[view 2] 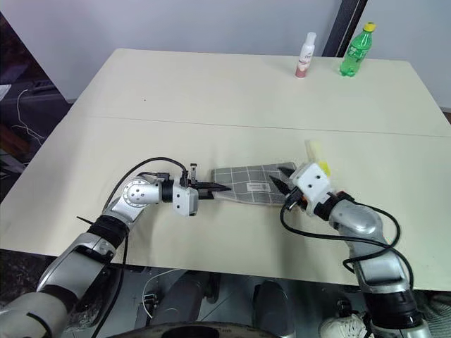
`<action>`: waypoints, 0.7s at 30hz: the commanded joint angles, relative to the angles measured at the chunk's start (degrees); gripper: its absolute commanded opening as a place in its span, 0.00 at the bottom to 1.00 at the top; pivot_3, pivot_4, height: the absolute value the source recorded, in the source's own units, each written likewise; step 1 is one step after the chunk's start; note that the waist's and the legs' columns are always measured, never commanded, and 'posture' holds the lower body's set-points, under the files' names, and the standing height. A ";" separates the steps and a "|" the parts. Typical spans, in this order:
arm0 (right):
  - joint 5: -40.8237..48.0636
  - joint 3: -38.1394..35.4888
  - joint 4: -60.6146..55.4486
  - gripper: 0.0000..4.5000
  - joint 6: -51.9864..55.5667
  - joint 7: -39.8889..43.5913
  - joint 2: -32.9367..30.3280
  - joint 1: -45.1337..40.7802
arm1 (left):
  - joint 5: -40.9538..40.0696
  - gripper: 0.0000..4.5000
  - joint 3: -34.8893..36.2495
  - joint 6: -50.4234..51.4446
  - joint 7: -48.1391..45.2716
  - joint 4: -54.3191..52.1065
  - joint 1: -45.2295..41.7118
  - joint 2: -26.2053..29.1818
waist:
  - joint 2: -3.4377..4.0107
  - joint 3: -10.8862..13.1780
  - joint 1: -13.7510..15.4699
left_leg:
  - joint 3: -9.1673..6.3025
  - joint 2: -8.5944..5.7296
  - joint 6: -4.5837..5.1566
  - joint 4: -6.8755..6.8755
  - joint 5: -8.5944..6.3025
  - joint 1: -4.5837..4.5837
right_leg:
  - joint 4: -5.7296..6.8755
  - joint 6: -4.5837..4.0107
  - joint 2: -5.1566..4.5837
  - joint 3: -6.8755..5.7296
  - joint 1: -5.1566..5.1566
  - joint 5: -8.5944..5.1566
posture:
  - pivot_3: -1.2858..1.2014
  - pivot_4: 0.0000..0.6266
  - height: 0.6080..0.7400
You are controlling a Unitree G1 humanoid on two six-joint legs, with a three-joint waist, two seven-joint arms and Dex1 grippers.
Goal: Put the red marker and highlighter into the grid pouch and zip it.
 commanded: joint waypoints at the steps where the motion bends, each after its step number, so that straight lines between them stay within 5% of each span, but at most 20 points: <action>1: 5.70 -6.17 -5.73 0.76 5.56 1.67 -2.55 5.26 | -1.19 0.00 3.31 3.17 3.00 -3.69 1.80 1.48 | 0.00 0.00 0.21 | 0.00 0.00 0.01 0.00 -0.01 -0.01 | 0.00 -0.01 -0.01 0.00 0.00 0.00 | 0.52 0.24 1.00; 3: 4.61 -6.94 -6.34 0.99 5.82 1.23 -3.46 7.87 | -1.30 0.00 4.23 5.47 4.28 -5.43 3.03 1.55 | -0.01 0.00 0.08 | 0.00 -0.01 0.02 0.00 -0.02 -0.01 | -0.01 -0.02 -0.05 0.00 0.01 -0.01 | 0.52 0.24 1.00; 11: -3.69 -0.66 1.05 0.99 7.38 -8.50 1.09 5.65 | 1.32 0.00 4.85 8.81 9.07 -9.65 5.90 0.49 | 0.02 -0.01 -0.04 | 0.03 0.02 0.01 -0.02 -0.02 -0.02 | -0.01 -0.17 -0.05 0.08 -0.06 -0.09 | 0.52 0.24 1.00; 21: 0.88 -1.63 4.02 0.99 11.86 -15.31 12.34 -1.66 | -4.09 0.00 9.00 12.63 9.41 -16.10 3.70 1.39 | 0.02 -0.01 -0.02 | 0.03 0.01 0.00 -0.01 -0.01 -0.03 | -0.01 -0.03 -0.01 0.04 -0.08 -0.01 | 0.52 0.24 1.00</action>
